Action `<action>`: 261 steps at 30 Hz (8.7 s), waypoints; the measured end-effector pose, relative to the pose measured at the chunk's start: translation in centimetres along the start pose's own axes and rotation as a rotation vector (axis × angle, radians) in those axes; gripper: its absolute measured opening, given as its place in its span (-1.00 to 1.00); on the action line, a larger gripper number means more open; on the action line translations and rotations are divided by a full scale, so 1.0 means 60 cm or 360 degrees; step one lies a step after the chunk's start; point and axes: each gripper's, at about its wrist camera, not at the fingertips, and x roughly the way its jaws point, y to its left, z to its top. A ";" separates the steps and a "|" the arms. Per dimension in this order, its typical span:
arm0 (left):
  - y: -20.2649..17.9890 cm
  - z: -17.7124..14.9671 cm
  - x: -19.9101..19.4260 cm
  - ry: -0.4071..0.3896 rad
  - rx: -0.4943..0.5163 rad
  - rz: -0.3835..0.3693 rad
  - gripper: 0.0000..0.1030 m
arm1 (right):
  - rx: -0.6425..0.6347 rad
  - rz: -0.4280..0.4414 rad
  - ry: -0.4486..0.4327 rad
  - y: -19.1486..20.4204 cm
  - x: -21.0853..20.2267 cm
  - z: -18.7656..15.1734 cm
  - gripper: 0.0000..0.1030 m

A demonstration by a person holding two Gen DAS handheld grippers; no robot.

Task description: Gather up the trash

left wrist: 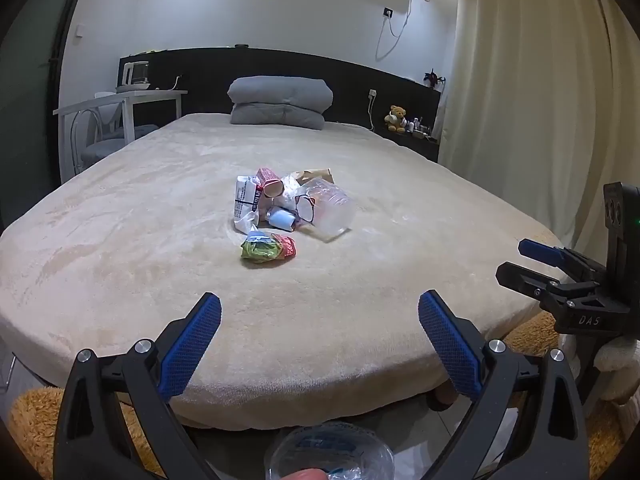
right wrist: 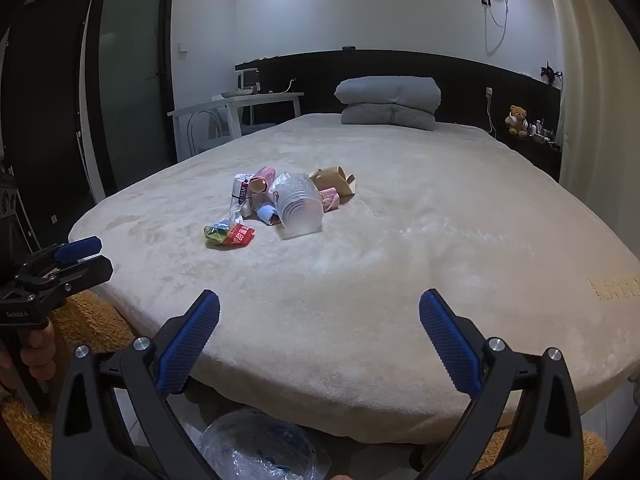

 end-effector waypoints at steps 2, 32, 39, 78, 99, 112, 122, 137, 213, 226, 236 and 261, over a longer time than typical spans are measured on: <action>-0.009 -0.004 -0.012 -0.0063 0.0052 0.0015 0.88 | -0.0045 -0.0009 -0.0012 0.008 -0.001 -0.002 0.92; -0.023 -0.013 0.001 -0.0022 0.0130 0.0089 0.88 | 0.0026 0.0066 0.0003 -0.003 0.001 0.004 0.92; -0.026 -0.015 -0.001 -0.0013 0.0142 0.0099 0.88 | 0.0035 0.0064 -0.0005 -0.005 0.001 0.005 0.92; -0.024 -0.012 0.000 -0.0003 0.0106 0.0053 0.88 | 0.0062 0.0060 -0.0044 -0.010 -0.009 0.003 0.92; 0.005 -0.009 0.002 0.0065 -0.0046 -0.0024 0.88 | 0.0263 0.0213 0.0099 -0.013 0.002 0.006 0.93; 0.037 0.045 0.071 0.0323 -0.0132 -0.0208 0.88 | 0.0213 0.0402 0.0199 -0.043 0.113 0.102 0.93; 0.059 0.101 0.203 0.0563 0.0103 -0.0033 0.88 | 0.0189 0.0507 0.0343 -0.055 0.248 0.173 0.93; 0.089 0.104 0.351 0.0751 0.0296 0.0108 0.79 | 0.0376 0.0633 0.0669 -0.064 0.438 0.186 0.85; -0.078 -0.111 0.046 0.0527 -0.0136 -0.0010 0.07 | 0.0772 0.0352 0.0486 -0.002 0.001 -0.075 0.29; -0.028 -0.168 0.128 0.0961 -0.0375 0.0059 0.07 | 0.0871 0.0247 0.0974 0.006 0.088 -0.135 0.29; -0.027 -0.194 0.154 0.1130 -0.0390 0.0109 0.07 | 0.0889 0.0192 0.1210 0.011 0.128 -0.169 0.29; -0.003 -0.186 0.132 0.0981 -0.0433 0.0134 0.51 | 0.0941 0.0268 0.1085 0.004 0.118 -0.158 0.46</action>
